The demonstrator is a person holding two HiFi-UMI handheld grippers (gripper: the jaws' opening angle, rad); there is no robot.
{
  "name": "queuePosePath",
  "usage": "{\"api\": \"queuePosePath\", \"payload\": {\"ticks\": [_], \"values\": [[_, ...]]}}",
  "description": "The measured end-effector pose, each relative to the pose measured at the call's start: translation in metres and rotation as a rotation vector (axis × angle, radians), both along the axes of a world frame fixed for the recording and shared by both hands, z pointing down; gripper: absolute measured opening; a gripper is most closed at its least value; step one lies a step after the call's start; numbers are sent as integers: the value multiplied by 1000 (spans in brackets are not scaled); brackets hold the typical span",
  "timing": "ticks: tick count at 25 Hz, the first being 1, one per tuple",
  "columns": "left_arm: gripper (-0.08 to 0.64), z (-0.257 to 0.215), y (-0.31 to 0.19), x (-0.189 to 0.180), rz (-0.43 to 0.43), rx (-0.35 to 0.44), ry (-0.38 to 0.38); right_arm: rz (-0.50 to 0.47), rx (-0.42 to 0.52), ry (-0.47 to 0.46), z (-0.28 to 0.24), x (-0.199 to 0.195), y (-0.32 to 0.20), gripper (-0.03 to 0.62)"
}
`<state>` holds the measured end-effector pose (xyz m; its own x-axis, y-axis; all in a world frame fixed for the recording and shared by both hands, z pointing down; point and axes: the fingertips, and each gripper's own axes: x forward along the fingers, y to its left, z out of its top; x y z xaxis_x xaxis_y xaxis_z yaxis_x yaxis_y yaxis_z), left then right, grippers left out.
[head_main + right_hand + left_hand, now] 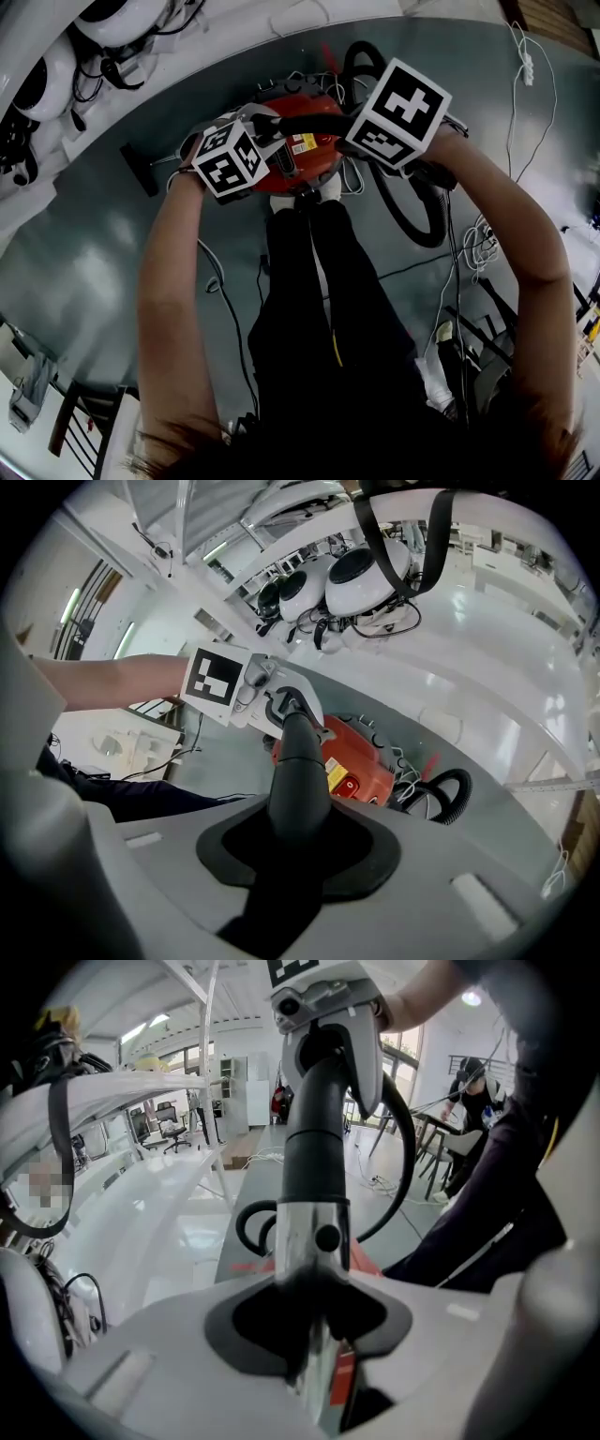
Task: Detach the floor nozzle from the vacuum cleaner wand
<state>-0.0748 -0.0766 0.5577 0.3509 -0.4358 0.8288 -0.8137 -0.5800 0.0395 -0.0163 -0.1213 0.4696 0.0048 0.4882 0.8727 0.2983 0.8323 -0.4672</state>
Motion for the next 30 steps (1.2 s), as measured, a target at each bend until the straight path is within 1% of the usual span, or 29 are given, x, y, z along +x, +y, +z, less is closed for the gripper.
{"api": "queuePosePath", "payload": {"ticks": [3, 8, 12, 15, 16, 17, 18, 20, 21, 22, 24, 28, 30], "values": [[137, -3, -3, 1, -6, 21, 12, 8, -2, -3, -3, 0, -3, 120], [137, -3, -6, -1, -7, 35, 25, 29, -8, -10, -3, -1, -6, 120], [137, -7, -10, -3, -32, 78, 22, 53, -13, -19, -6, -3, -9, 118], [137, -8, -13, -3, -36, 91, 35, 51, -9, -21, -7, -4, -10, 118], [138, -5, -12, -6, -35, 81, 30, 47, -1, -19, -8, -2, -13, 118], [138, 3, -6, -13, -40, 50, 4, 49, 10, -12, -11, 4, -22, 117], [136, 16, 9, -27, -53, -7, -46, 64, 22, -5, -16, 14, -39, 117], [133, 41, 58, -66, -94, -137, -151, 135, 46, -17, -33, 35, -88, 117], [135, 46, 78, -82, -114, -181, -182, 164, 59, -30, -39, 42, -109, 117], [135, 48, 91, -90, -125, -207, -197, 178, 71, -40, -41, 47, -121, 117], [135, 48, 99, -87, -130, -220, -189, 170, 72, -45, -36, 52, -119, 117], [137, 38, 79, -83, -172, -168, -160, 126, 53, -42, -14, 47, -89, 118], [137, 34, 70, -86, -191, -148, -157, 144, 38, -39, -5, 46, -85, 118]]}}
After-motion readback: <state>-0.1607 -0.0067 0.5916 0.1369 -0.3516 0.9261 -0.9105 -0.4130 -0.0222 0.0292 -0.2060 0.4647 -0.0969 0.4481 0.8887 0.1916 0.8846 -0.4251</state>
